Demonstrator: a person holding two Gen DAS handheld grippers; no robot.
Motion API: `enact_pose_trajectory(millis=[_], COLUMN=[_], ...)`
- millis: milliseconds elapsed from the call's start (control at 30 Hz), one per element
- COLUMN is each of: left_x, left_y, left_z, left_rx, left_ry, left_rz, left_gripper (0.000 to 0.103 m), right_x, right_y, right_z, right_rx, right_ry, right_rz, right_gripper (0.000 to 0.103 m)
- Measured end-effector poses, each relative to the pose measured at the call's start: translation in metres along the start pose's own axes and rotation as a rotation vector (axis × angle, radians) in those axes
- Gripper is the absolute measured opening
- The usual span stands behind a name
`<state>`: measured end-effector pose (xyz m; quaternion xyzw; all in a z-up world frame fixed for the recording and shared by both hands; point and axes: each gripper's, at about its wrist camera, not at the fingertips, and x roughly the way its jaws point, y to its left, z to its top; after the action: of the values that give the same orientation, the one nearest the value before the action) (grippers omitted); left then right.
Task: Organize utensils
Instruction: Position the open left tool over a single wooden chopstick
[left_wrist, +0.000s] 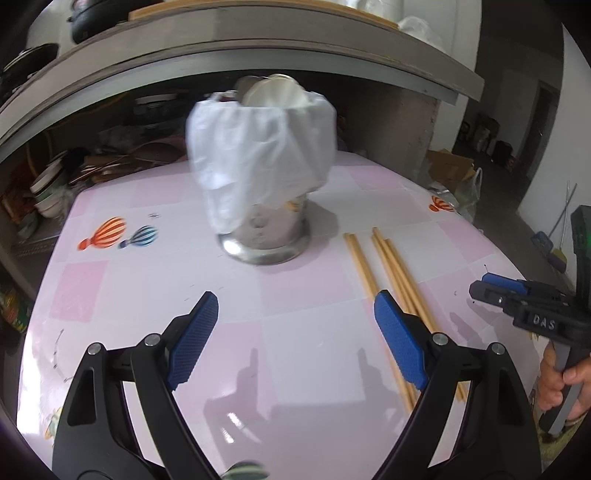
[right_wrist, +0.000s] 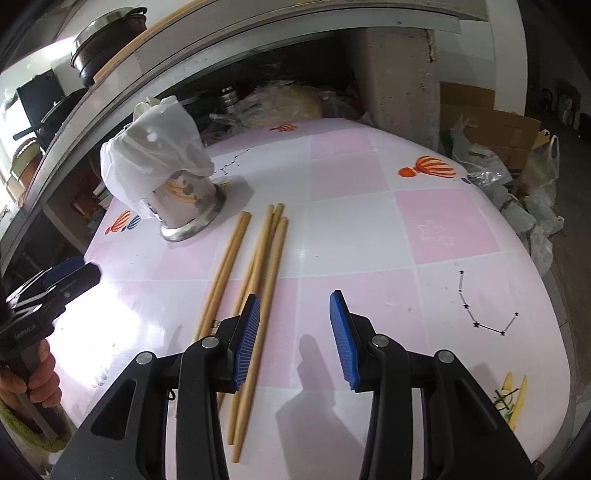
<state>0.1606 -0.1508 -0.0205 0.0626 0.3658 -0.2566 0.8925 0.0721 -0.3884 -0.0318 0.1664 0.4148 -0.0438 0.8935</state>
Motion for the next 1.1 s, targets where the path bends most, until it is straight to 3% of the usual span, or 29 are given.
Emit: enact_pose_trajectory(millis=[200,300,567,767,1100], left_x=[0.032,0.046,0.082,0.107,0.133], left_y=[-0.029,-0.040,-0.055,-0.060,-0.061], left_z=[0.013,0.018,0.028,0.033,0.034], left_rx=[0.061,0.079,0.095,0.119,0.123], left_ry=[0.030,0.047,0.117,0.158,0.206], left_rz=[-0.006,-0.011,-0.048,-0.030,-0.023], left_gripper=[0.082,0.076,0.050,0.032,0.024], right_x=[-0.001,-0.003,-0.002,0.002,0.006], right_y=[-0.013,-0.019,-0.028,-0.030,-0.031], right_z=[-0.002,-0.002,-0.001,0.000,0.000], right_rx=[0.023,0.031,0.045,0.043,0.047], right_ry=[0.000,-0.005,-0.006,0.001,0.010], right_rz=[0.003,0.011,0.034,0.049,0.056], right_gripper=[0.039,0.039,0.039,0.039,0.039])
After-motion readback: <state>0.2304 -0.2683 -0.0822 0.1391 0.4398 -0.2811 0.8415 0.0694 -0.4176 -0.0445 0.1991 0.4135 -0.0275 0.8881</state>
